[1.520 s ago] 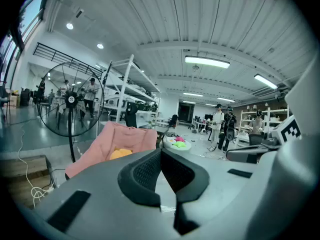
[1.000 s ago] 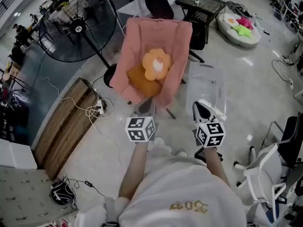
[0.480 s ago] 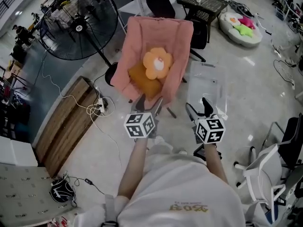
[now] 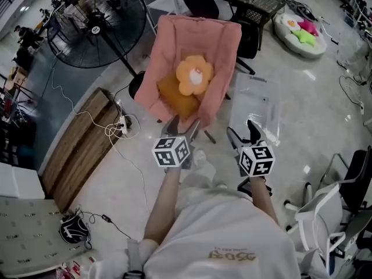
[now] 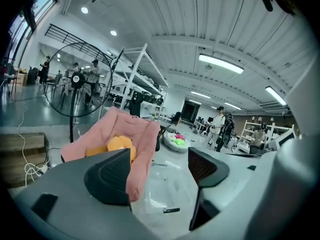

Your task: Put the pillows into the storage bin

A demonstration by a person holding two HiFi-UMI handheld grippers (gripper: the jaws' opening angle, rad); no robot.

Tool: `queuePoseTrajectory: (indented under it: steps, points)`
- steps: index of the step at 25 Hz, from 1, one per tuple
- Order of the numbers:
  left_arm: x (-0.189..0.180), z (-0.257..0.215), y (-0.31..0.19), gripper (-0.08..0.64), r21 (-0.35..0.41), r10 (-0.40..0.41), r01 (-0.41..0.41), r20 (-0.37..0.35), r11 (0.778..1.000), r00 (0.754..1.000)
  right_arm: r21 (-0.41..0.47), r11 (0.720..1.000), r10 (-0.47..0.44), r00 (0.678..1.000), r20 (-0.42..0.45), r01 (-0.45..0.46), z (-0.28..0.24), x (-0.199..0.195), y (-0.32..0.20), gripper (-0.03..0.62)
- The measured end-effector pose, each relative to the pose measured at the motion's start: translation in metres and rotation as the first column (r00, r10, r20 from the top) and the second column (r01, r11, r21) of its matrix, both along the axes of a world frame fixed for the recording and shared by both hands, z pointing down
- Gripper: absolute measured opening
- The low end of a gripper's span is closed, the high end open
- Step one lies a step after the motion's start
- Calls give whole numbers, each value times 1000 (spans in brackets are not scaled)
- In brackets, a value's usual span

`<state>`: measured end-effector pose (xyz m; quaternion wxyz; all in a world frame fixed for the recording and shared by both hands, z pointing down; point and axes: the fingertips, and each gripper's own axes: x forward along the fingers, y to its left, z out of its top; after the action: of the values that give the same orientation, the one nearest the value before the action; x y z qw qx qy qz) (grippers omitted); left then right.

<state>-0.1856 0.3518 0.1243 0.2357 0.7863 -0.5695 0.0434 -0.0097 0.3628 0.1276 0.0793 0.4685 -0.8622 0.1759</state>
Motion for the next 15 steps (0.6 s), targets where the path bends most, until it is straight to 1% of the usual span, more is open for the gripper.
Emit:
queuePoseTrajectory:
  steps: [3,9,12,15]
  points:
    - [3,13,-19,339,-33,5,-5,-12,999,1000,-25,1000,-17,1000,-18,16,12,-3,-16,339]
    - [-3,41,-79,339,-95,0,-1,-13,995,1000,-80,997,-9,1000,-29,6,35,-5,-76,339]
    - [-18,62,-118,341,-135,-14,11,-18,991,1000,-121,993,-13,999,-40,8,53,-17,-114,339]
    - [-41,78,-165,345,-174,-34,29,-26,984,999,-158,987,-25,998,-53,16,67,-37,-161,339]
